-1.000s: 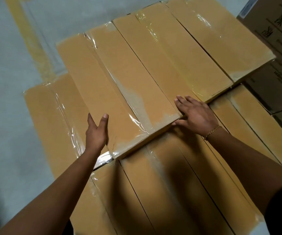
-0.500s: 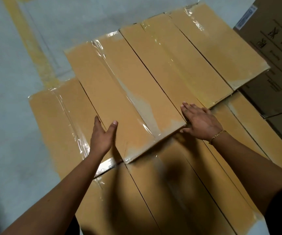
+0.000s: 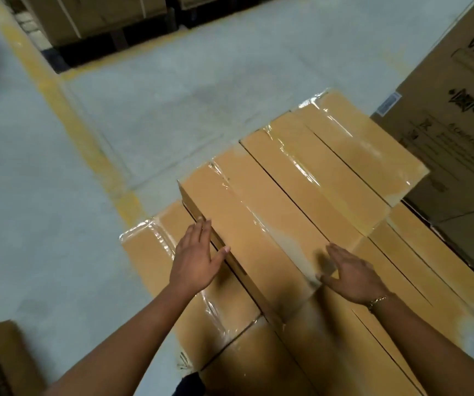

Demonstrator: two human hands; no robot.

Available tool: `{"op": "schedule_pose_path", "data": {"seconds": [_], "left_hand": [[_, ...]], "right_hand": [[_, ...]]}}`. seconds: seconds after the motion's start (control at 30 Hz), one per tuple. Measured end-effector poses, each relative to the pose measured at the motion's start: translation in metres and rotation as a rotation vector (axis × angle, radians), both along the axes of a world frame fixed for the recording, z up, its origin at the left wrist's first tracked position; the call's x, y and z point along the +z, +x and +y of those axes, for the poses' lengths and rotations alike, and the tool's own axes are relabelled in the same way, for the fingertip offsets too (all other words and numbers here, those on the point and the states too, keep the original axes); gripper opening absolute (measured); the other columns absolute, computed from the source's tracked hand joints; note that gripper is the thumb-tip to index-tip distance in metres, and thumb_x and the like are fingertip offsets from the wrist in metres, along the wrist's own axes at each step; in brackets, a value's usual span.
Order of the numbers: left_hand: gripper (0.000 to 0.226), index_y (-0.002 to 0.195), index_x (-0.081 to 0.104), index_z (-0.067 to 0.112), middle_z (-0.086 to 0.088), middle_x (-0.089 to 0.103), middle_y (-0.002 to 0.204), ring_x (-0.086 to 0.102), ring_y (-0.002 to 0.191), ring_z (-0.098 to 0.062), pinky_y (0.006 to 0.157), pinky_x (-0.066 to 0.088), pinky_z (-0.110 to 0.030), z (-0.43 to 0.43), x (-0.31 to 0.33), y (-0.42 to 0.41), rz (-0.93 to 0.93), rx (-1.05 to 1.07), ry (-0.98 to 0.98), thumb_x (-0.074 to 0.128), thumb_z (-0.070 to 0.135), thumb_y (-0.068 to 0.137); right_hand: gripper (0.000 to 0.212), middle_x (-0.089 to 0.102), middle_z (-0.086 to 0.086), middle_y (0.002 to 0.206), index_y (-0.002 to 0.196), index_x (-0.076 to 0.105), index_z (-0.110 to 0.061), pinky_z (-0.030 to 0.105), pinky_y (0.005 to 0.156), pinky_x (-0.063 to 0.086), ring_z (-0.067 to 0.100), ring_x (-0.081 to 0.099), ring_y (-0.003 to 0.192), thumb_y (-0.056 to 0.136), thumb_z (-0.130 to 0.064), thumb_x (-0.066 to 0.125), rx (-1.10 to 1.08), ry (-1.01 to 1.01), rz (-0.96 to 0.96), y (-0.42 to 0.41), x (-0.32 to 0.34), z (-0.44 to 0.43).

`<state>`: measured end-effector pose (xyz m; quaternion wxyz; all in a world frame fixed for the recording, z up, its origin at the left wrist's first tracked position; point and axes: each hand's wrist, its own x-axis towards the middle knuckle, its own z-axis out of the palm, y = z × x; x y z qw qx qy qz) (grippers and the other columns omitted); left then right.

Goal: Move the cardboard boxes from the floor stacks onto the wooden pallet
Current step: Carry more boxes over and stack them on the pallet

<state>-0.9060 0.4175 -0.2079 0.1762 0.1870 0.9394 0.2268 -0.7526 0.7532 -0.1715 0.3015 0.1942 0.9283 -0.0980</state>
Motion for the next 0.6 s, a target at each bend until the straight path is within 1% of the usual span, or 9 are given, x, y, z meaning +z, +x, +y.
{"op": "schedule_pose_path", "data": {"seconds": [0.13,0.27,0.43,0.53,0.6], "left_hand": [[0.083,0.163,0.011,0.023,-0.001,0.01,0.171,0.008,0.157,-0.022,0.124,0.015,-0.043,-0.019,0.05,-0.002,0.013,-0.046,-0.033,0.031,0.07,0.099],[0.086,0.163,0.014,0.022,-0.002,0.013,0.17,0.011,0.157,-0.023,0.123,0.017,-0.045,-0.029,0.102,0.021,-0.005,-0.024,-0.051,0.027,0.073,0.095],[0.083,0.163,0.015,0.022,-0.002,0.015,0.17,0.012,0.156,-0.022,0.123,0.017,-0.044,-0.043,0.162,0.094,0.016,0.029,-0.053,0.03,0.07,0.098],[0.081,0.163,0.016,0.022,-0.003,0.015,0.17,0.013,0.156,-0.022,0.123,0.016,-0.043,-0.057,0.192,0.156,0.048,0.071,-0.042,0.032,0.069,0.098],[0.081,0.163,0.017,0.023,-0.003,0.015,0.17,0.013,0.156,-0.022,0.123,0.016,-0.043,-0.07,0.209,0.201,0.066,0.121,-0.017,0.034,0.068,0.099]], "right_hand": [[0.085,0.008,-0.007,0.17,0.164,0.01,-0.022,0.041,0.122,0.019,0.014,0.016,0.154,0.098,-0.062,0.047,-0.038,-0.05,0.069,-0.011,0.049,-0.046],[0.082,0.011,-0.007,0.17,0.163,0.012,-0.023,0.039,0.122,0.019,0.014,0.018,0.154,0.099,-0.06,0.047,-0.037,-0.102,0.16,0.001,0.101,-0.08],[0.081,0.009,-0.007,0.17,0.164,0.011,-0.023,0.037,0.121,0.017,0.014,0.016,0.154,0.1,-0.06,0.045,0.009,-0.166,0.236,0.056,0.157,-0.106],[0.081,0.009,-0.007,0.17,0.164,0.012,-0.021,0.04,0.121,0.018,0.014,0.015,0.155,0.101,-0.06,0.045,0.046,-0.19,0.282,0.101,0.189,-0.118],[0.081,0.011,-0.006,0.17,0.163,0.014,-0.021,0.042,0.121,0.019,0.016,0.018,0.154,0.1,-0.06,0.045,0.081,-0.208,0.326,0.132,0.207,-0.126]]}}
